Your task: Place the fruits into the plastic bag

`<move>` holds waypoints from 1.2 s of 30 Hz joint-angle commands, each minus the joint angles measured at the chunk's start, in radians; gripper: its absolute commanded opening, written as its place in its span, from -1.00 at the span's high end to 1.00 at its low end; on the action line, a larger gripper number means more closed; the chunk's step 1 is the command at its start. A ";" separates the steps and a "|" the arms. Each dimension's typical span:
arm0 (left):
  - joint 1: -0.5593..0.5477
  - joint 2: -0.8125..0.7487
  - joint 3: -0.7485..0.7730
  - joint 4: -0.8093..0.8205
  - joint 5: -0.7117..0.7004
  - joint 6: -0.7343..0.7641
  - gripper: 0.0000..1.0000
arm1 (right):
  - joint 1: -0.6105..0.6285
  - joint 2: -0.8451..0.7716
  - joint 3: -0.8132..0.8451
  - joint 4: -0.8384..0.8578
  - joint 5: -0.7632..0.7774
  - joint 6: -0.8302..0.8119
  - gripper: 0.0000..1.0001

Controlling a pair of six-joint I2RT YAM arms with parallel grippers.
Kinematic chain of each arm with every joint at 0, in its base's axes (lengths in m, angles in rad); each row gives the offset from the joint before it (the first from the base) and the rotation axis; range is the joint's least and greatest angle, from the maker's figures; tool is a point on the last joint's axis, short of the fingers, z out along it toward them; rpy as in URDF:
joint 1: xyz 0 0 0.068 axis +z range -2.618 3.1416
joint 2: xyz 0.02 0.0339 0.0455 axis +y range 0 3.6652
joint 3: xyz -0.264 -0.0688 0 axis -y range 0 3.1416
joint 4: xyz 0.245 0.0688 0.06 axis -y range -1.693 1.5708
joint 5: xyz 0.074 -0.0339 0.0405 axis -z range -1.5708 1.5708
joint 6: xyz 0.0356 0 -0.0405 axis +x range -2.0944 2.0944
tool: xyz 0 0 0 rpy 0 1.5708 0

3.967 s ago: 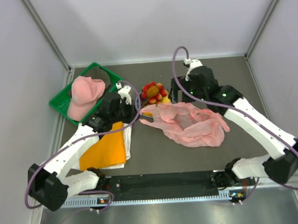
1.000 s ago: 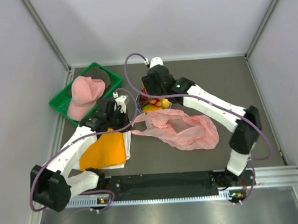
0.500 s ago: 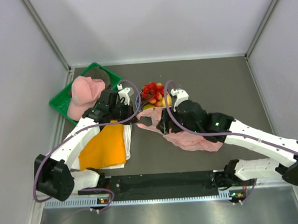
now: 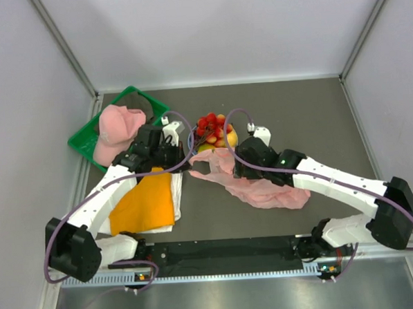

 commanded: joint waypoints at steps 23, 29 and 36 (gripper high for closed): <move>-0.001 -0.044 -0.014 0.054 0.092 0.009 1.00 | -0.169 -0.021 -0.174 -0.039 -0.029 0.037 -0.98; -0.010 -0.030 -0.006 0.042 0.072 0.013 1.00 | -0.133 -0.150 -0.131 -0.053 -0.123 -0.004 -0.98; -0.020 -0.030 -0.006 0.036 0.058 0.016 1.00 | 0.022 -0.225 0.021 -0.099 -0.117 -0.032 -0.98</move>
